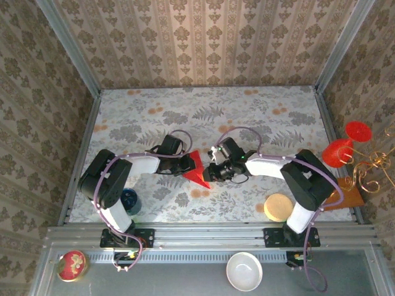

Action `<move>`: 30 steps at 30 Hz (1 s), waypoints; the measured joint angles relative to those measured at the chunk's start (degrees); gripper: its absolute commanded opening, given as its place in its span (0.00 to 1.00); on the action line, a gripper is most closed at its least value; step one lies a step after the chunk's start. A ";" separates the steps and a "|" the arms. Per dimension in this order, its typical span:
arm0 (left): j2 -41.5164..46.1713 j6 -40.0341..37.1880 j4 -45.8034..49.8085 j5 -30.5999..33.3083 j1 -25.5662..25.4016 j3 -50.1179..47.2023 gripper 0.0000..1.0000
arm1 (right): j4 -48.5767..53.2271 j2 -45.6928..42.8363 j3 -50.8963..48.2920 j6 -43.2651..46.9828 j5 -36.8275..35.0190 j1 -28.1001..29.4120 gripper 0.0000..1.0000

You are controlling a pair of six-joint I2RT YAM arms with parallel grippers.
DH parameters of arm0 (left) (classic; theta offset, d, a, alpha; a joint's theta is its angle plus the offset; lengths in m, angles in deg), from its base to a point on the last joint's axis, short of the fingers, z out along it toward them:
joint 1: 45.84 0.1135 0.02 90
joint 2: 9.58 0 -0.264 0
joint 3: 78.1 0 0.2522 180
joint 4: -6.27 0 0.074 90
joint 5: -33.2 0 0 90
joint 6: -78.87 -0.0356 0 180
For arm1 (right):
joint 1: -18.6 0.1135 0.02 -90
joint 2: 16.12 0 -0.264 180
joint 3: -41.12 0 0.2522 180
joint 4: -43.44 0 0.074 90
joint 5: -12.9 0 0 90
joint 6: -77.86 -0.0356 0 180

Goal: Fold a paper plane with a square sheet of paper (pick it up from the middle)
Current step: Fourth fold the wing at the center of the table.

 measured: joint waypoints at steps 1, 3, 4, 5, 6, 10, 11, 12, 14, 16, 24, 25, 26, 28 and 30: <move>0.02 0.00 0.00 0.00 0.00 0.00 0.13 | -0.37 -0.52 0.11 -0.09 -0.50 -0.15 0.21; 0.00 0.00 0.00 0.00 0.00 0.00 0.13 | -0.74 -0.50 0.52 -0.20 -1.16 -0.31 0.19; 0.00 0.00 0.02 0.00 0.00 0.00 0.13 | -0.74 -0.17 0.79 -0.26 -1.27 -0.31 0.18; 0.02 0.00 0.00 0.00 0.00 0.00 0.13 | -0.74 0.24 1.05 -0.28 -1.29 -0.31 0.17; 0.00 0.00 0.00 0.00 0.00 0.00 0.13 | -0.72 0.94 1.49 -0.26 -1.27 -0.26 0.16; 0.02 0.00 0.00 0.00 0.00 0.00 0.13 | -0.35 4.04 3.41 -0.15 -1.27 0.20 0.14; 0.02 0.00 0.00 0.00 0.00 0.00 0.13 | -0.09 4.74 3.89 -0.07 -1.25 0.35 0.14; 0.00 0.00 0.00 0.00 0.00 0.00 0.13 | 0.13 5.46 4.39 -0.04 -1.25 0.46 0.14; 0.00 0.00 0.02 0.00 0.00 0.00 0.13 | 0.46 6.51 4.87 -0.02 -1.27 0.57 0.14; 0.00 0.00 0.02 0.00 0.00 0.00 0.13 | 0.85 7.08 4.96 0.00 -1.42 0.61 0.13; 0.37 0.00 0.33 0.00 0.00 0.00 0.13 | 1.99 9.64 5.81 0.61 -1.64 0.61 0.11; 0.72 0.00 0.57 0.00 -0.04 0.00 0.13 | 2.27 9.66 5.99 0.90 -1.64 0.61 0.11; 1.09 0.00 0.74 0.00 -0.07 0.00 0.13 | 2.47 9.66 6.14 1.09 -1.66 0.61 0.11; 2.14 -0.02 1.05 -0.02 -0.17 0.00 0.13 | 3.02 9.97 6.56 1.55 -1.64 0.61 0.10; 3.02 -0.02 1.20 0.00 -0.50 0.02 0.13 | 3.63 10.19 6.99 1.84 -1.64 0.61 0.10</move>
